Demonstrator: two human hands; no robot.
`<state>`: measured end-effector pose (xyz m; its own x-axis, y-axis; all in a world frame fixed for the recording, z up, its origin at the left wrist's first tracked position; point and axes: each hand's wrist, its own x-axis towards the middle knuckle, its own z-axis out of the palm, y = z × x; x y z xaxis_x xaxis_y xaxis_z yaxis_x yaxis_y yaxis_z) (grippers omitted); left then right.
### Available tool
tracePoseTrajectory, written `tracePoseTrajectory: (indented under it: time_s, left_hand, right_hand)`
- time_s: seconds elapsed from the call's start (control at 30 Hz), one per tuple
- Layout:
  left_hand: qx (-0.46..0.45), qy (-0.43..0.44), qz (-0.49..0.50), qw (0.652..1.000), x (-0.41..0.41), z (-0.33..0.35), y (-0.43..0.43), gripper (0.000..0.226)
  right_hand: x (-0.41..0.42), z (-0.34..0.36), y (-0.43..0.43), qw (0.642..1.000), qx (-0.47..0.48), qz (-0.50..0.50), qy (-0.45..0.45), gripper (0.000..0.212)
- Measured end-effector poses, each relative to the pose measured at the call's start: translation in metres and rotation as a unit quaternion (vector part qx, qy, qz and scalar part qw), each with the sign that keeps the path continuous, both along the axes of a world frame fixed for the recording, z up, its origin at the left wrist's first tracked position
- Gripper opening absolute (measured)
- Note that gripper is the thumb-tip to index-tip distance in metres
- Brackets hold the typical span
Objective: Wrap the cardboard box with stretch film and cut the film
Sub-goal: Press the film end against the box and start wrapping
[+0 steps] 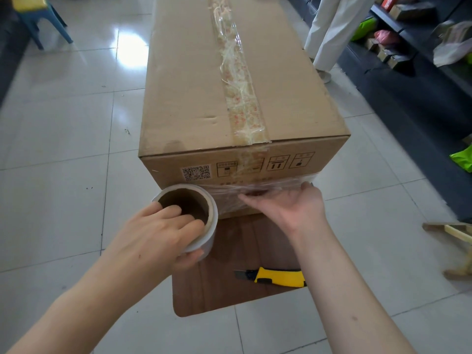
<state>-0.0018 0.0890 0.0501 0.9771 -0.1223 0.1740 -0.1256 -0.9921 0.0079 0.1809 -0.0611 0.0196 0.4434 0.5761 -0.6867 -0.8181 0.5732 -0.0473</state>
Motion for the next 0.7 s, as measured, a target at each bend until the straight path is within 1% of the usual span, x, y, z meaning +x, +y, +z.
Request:
tracePoseTrajectory:
  time_s: [0.03, 0.1, 0.17, 0.23, 0.33, 0.47, 0.53, 0.7]
  left_hand:
    - [0.001, 0.001, 0.005, 1.000, 0.000, 0.001, -0.002, 0.017]
    - [0.004, 0.009, 0.023, 1.000, 0.002, 0.001, -0.006, 0.025]
    - [0.000, 0.019, 0.055, 0.998, 0.004, 0.001, -0.012, 0.033]
    - [-0.010, 0.028, 0.100, 0.995, 0.007, -0.003, -0.022, 0.033]
    - [-0.008, 0.026, 0.156, 0.987, 0.018, -0.008, -0.038, 0.032]
    - [0.002, 0.026, 0.193, 0.981, 0.029, -0.007, -0.047, 0.049]
    - [0.009, 0.031, 0.202, 0.979, 0.024, -0.007, -0.047, 0.047]
    - [0.011, 0.052, 0.225, 0.973, 0.014, -0.008, -0.045, 0.030]
  right_hand:
    - [-0.003, 0.000, -0.001, 1.000, 0.007, -0.001, 0.008, 0.080]
    - [-0.010, 0.001, -0.002, 1.000, 0.019, -0.011, 0.015, 0.085]
    - [-0.014, 0.001, 0.001, 0.999, 0.022, -0.028, 0.006, 0.081]
    - [-0.016, 0.002, 0.004, 0.999, 0.026, -0.039, -0.005, 0.076]
    - [-0.016, 0.004, 0.007, 0.999, 0.026, -0.042, -0.008, 0.075]
    - [-0.013, 0.000, 0.002, 0.998, 0.049, -0.035, -0.004, 0.076]
    - [-0.012, -0.002, 0.000, 0.998, 0.059, -0.027, -0.012, 0.076]
    - [-0.017, -0.006, -0.001, 0.999, 0.045, -0.011, -0.013, 0.075]
